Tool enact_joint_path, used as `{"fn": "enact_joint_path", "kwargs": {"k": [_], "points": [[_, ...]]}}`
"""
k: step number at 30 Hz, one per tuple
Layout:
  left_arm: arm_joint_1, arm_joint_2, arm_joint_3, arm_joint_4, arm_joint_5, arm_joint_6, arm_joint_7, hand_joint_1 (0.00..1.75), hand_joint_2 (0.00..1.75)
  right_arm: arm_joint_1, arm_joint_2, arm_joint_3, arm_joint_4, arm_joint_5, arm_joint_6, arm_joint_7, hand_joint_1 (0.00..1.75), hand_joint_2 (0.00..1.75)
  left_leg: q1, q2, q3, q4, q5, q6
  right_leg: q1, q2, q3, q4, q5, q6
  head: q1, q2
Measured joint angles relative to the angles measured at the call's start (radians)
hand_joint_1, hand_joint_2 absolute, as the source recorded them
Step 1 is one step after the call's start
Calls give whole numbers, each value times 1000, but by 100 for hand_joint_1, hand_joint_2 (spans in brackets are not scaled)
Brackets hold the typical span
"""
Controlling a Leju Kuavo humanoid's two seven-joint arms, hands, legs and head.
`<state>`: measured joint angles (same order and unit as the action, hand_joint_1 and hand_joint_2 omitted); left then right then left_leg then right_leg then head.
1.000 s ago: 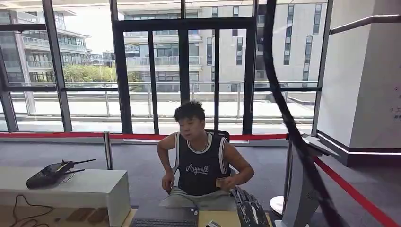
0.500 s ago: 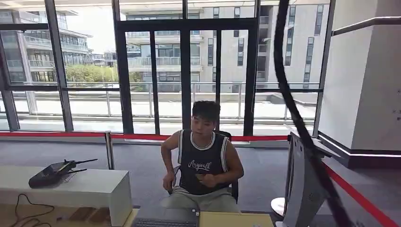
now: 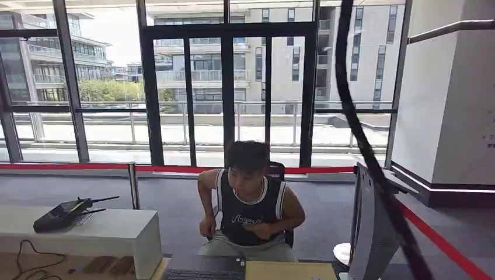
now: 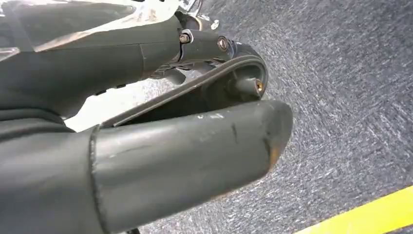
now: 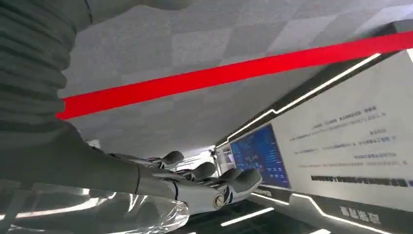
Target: Pass the card to the sensor for recognition and then transmit it.
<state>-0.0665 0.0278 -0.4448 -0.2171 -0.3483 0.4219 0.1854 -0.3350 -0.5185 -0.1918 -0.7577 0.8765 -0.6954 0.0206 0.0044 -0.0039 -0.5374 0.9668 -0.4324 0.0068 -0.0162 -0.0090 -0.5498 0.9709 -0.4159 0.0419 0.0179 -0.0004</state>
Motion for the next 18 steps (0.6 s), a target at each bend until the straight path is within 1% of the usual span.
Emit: {"fn": "enact_joint_path", "kwargs": {"k": [4,8,11,13,18], "points": [[-4,0,8,0,10,2,-6,0,0,9,44,-101,93,54,0,-20,0,175,0,1,0,0,0,0,0,1,0,0,0,0,-1,0],[-6,0,8,0,64,18,-14,0,0,21,96,-190,197,129,2,-19,0,175,1,1,0,0,0,0,0,1,0,0,-1,0,0,0],[-5,0,8,0,75,26,-21,0,0,36,136,-237,268,111,2,1,0,175,1,1,0,0,0,0,1,1,0,0,-1,0,0,0],[-7,1,8,0,78,31,-36,0,0,58,161,-267,318,94,2,10,0,175,1,1,0,0,0,0,1,0,0,0,-2,0,0,0],[-6,4,7,0,79,44,-48,0,0,116,212,-326,414,50,4,27,0,175,2,1,0,-2,0,-1,1,0,0,0,-2,-1,0,0]]}}
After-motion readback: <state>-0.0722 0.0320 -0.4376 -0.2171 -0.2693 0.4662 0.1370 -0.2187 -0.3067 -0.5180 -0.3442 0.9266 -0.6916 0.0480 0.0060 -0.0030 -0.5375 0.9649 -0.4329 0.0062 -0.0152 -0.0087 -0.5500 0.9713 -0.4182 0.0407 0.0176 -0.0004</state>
